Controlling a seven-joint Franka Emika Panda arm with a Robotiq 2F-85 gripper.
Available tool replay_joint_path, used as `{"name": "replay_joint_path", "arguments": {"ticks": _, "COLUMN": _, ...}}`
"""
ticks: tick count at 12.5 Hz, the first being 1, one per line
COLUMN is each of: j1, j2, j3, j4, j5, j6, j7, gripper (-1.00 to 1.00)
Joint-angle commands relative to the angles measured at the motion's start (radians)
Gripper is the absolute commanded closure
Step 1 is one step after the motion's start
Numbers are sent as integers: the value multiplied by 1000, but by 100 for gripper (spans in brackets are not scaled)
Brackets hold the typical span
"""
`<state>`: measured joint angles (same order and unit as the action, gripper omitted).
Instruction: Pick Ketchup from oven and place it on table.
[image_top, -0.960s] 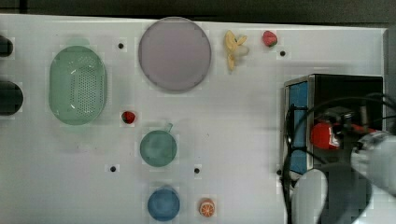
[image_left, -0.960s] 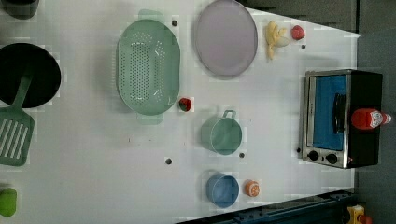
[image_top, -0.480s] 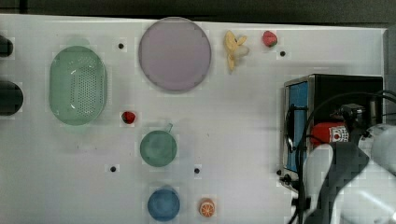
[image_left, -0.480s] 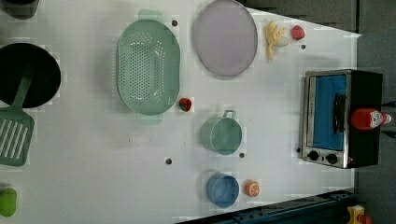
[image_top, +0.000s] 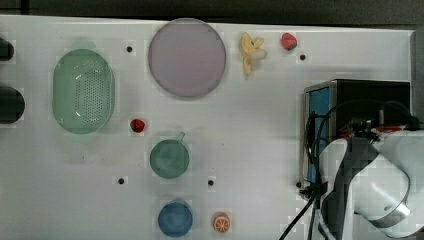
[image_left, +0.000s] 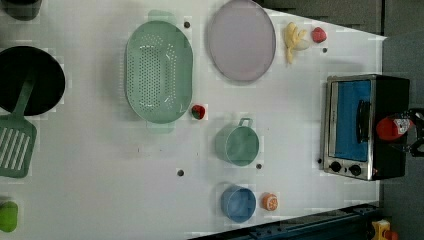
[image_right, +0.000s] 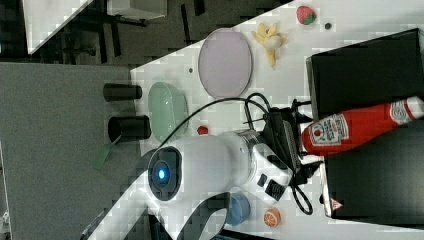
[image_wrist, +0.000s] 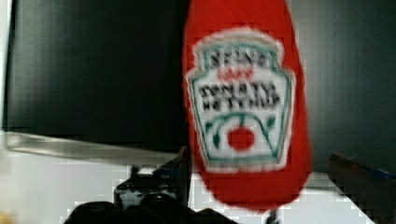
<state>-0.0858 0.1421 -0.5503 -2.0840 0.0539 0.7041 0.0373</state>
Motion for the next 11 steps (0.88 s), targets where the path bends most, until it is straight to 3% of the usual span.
{"name": "replay_joint_path", "arguments": {"ticks": 1, "j1": -27, "j2": 13, "j3": -28, "j4": 36, "j5": 9, "j6": 43, "j7": -35, "gripper": -99}}
{"name": "replay_joint_path", "arguments": {"ticks": 2, "j1": -29, "j2": 14, "j3": -31, "j4": 32, "j5": 9, "j6": 43, "j7": -35, "gripper": -78}}
{"name": "replay_joint_path", "arguments": {"ticks": 3, "j1": -29, "j2": 21, "j3": -31, "j4": 31, "j5": 10, "j6": 44, "j7": -35, "gripper": -40}}
{"name": "replay_joint_path", "arguments": {"ticks": 5, "j1": -29, "j2": 29, "j3": -30, "j4": 36, "j5": 10, "j6": 44, "j7": -35, "gripper": -1}}
{"name": "replay_joint_path", "arguments": {"ticks": 8, "j1": -4, "j2": -33, "j3": 11, "j4": 112, "j5": 9, "j6": -28, "j7": -36, "gripper": -1}}
{"name": "replay_joint_path", "arguments": {"ticks": 11, "j1": 20, "j2": -111, "j3": 79, "j4": 165, "j5": 9, "j6": -243, "j7": -25, "gripper": -1}}
